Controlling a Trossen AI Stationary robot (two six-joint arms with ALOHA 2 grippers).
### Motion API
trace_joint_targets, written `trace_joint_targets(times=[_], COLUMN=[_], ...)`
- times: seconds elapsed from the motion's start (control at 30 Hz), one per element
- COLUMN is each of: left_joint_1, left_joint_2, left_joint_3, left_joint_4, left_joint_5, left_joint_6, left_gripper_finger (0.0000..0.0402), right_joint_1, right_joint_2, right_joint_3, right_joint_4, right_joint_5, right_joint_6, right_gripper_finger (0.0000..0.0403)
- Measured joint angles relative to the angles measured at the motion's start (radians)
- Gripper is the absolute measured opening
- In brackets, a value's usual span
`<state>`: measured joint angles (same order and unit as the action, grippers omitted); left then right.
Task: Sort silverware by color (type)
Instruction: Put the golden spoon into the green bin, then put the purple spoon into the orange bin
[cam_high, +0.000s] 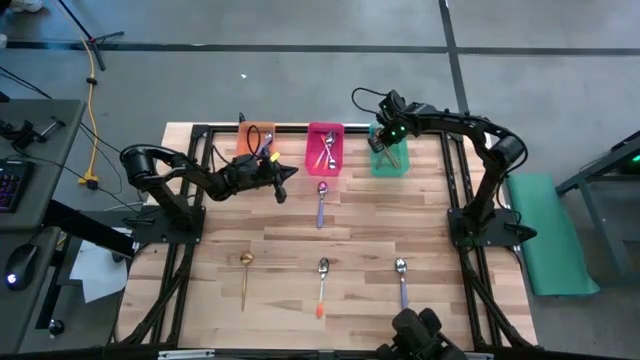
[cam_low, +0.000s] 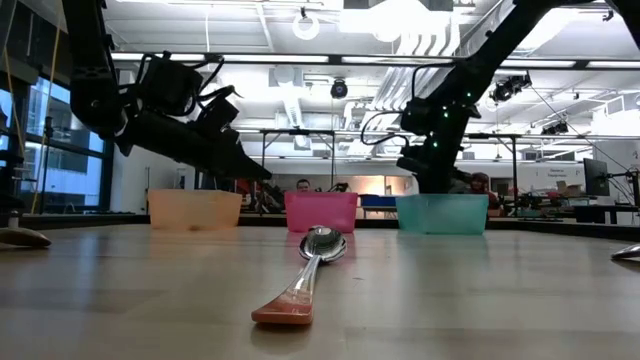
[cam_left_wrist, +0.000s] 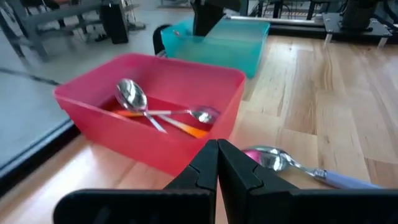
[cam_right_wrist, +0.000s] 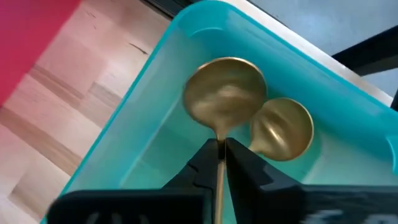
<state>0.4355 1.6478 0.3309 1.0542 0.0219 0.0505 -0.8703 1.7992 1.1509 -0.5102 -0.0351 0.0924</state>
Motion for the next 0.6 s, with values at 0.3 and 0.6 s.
trace_joint_targets(times=[0.3,0.6], left_joint_1=[-0.010,-0.103], left_joint_2=[0.000,0.000], left_joint_3=[0.050,0.143], left_joint_4=[-0.009,-0.146], left_joint_5=[0.149,0.094], left_joint_6=[-0.118,-0.131], left_gripper_finger=[0.0001,0.0001], right_joint_1=[0.009,0.078], right_joint_2=[-0.093,-0.305], right_joint_3=[-0.003,-0.363], right_joint_4=[0.025,0.716], right_joint_5=[0.001,-0.274], right_joint_6=[-0.124,-0.158], right_gripper_finger=[0.0060,0.0012])
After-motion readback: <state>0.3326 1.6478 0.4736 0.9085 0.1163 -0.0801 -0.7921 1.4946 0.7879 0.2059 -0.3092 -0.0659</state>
